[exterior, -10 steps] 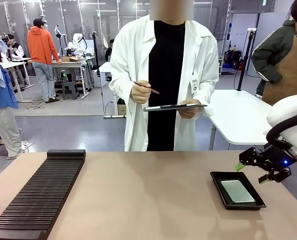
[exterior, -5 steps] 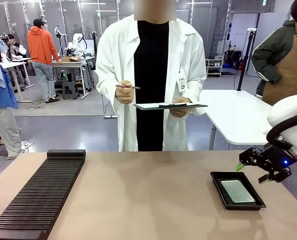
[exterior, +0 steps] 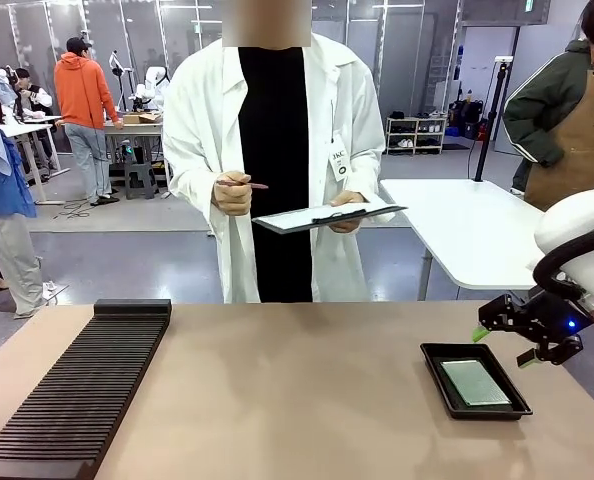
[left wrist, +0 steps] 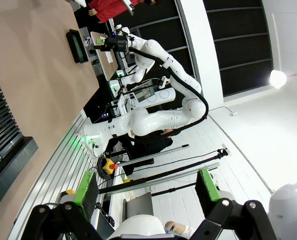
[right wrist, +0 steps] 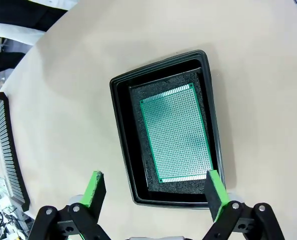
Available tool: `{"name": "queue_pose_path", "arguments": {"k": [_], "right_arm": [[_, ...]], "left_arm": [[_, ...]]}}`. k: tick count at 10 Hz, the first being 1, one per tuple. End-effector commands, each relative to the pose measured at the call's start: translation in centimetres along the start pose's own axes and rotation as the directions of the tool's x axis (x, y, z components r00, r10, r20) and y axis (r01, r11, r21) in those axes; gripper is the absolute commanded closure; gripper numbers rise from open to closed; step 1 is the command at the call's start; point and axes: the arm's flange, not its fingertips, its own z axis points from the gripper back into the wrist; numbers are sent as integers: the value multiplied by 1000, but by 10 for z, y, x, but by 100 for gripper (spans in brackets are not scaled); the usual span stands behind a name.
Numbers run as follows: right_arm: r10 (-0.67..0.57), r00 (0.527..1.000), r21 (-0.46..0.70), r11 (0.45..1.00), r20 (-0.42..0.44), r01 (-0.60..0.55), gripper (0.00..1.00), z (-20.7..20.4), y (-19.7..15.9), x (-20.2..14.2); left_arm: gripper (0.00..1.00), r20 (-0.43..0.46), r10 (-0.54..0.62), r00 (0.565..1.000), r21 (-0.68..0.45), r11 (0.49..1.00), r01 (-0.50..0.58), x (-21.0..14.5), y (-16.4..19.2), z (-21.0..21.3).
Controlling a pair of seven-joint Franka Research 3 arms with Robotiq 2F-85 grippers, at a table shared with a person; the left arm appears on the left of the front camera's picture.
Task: Inspect the PCB.
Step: Place the Blank PCB in the ESD tray.
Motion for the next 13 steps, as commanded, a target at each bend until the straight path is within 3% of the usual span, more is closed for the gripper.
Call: {"name": "queue_pose_path", "arguments": {"k": [1, 4, 7, 9, 11, 13], "right_arm": [[-2, 1000, 47, 999, 6, 2, 0, 30, 2, -5], [-34, 996, 211, 976, -78, 50, 0, 113, -36, -23], [-10, 979, 504, 856, -202, 113, 0, 163, -89, -46], [50, 960, 660, 736, -276, 151, 0, 167, -124, -57], [78, 954, 727, 665, -291, 167, 0, 159, -151, -70], [96, 947, 795, 572, -308, 200, 0, 133, -152, -78]], "left_arm": [[0, -11, 5, 1000, 14, 1000, -5, 3, 1, 5], [0, -11, 5, 1000, 14, 1000, -5, 3, 1, 5], [0, -11, 5, 1000, 14, 1000, -5, 3, 1, 5], [0, -11, 5, 1000, 14, 1000, -5, 3, 1, 5], [0, -11, 5, 1000, 14, 1000, -5, 3, 1, 5], [0, -11, 5, 1000, 14, 1000, -5, 3, 1, 5]]}}
